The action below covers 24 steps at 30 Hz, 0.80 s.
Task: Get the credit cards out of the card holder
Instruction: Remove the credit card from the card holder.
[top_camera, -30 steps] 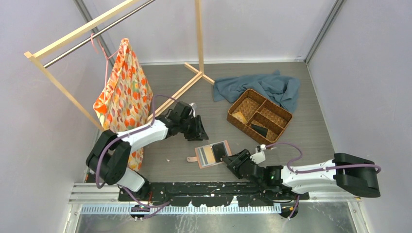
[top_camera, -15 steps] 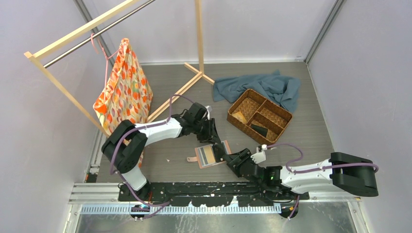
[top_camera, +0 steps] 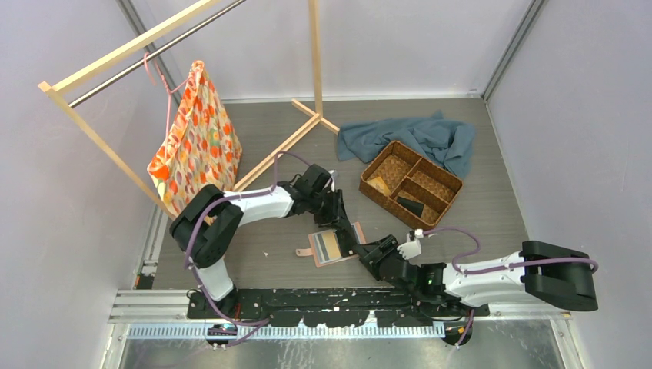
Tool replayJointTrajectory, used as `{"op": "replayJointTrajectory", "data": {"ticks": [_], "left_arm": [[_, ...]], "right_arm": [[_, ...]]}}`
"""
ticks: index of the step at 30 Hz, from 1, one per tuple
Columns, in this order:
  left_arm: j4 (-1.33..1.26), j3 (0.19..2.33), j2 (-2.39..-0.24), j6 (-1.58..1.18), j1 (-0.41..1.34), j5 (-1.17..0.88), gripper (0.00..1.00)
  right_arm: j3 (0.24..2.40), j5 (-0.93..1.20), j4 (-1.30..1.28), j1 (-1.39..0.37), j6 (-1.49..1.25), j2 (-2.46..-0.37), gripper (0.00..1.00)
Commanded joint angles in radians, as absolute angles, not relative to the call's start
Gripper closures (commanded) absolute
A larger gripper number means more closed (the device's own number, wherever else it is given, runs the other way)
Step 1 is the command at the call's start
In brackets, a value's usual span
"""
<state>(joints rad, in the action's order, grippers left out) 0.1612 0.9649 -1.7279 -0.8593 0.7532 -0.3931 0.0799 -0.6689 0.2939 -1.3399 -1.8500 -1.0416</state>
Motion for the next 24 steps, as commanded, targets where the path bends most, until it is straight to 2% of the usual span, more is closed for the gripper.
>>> {"op": "replayJointTrajectory", "data": {"ticks": [1, 24], "left_arm": [[0.121, 1.004, -1.748, -0.851, 0.753, -0.404, 0.63], [0.087, 0.95, -1.761, -0.867, 0.765, -0.432, 0.63]], "right_arm": [[0.078, -0.717, 0.321, -1.344, -1.859, -1.047, 0.42], [0.086, -0.727, 0.339, -1.344, -1.861, -1.075, 0.42]]}}
